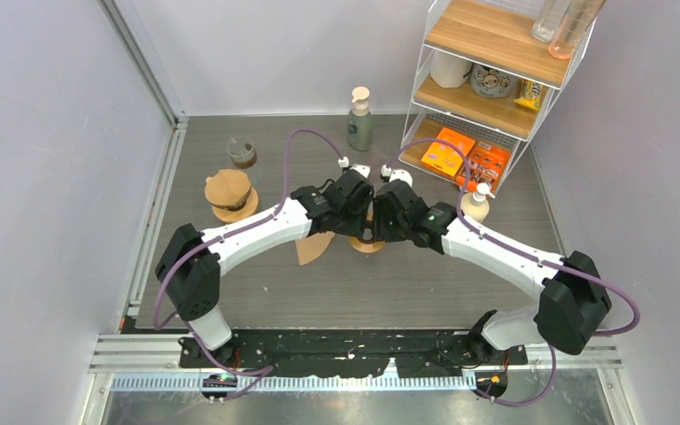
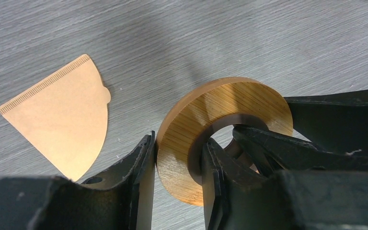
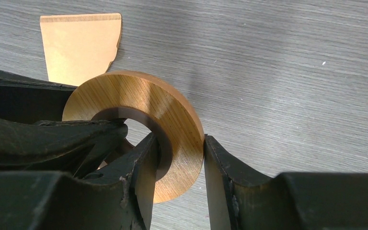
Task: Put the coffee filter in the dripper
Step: Pick up the dripper holder from the center of the board, then place the dripper holder onto the coffee server.
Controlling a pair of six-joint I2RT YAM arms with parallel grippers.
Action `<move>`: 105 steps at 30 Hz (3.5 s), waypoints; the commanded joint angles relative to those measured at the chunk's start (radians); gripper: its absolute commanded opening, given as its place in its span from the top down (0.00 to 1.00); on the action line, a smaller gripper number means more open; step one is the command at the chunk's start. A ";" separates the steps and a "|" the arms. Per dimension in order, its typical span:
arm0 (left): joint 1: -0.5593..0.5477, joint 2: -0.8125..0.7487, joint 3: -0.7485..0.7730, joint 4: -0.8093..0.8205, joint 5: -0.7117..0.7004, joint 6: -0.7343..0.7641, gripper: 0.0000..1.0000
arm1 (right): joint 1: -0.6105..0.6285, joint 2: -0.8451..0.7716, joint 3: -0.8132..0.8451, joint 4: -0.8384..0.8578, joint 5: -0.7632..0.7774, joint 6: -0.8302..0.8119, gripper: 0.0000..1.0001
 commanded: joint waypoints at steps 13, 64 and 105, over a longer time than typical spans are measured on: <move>0.006 -0.017 0.092 -0.051 -0.096 0.094 1.00 | 0.002 -0.156 0.043 0.045 0.075 -0.070 0.17; 0.946 0.294 0.655 -0.170 0.131 0.186 1.00 | -0.005 -0.539 -0.364 0.392 0.356 -0.261 0.04; 0.993 0.540 0.918 -0.323 0.319 0.267 0.87 | -0.018 -0.508 -0.375 0.420 0.365 -0.284 0.04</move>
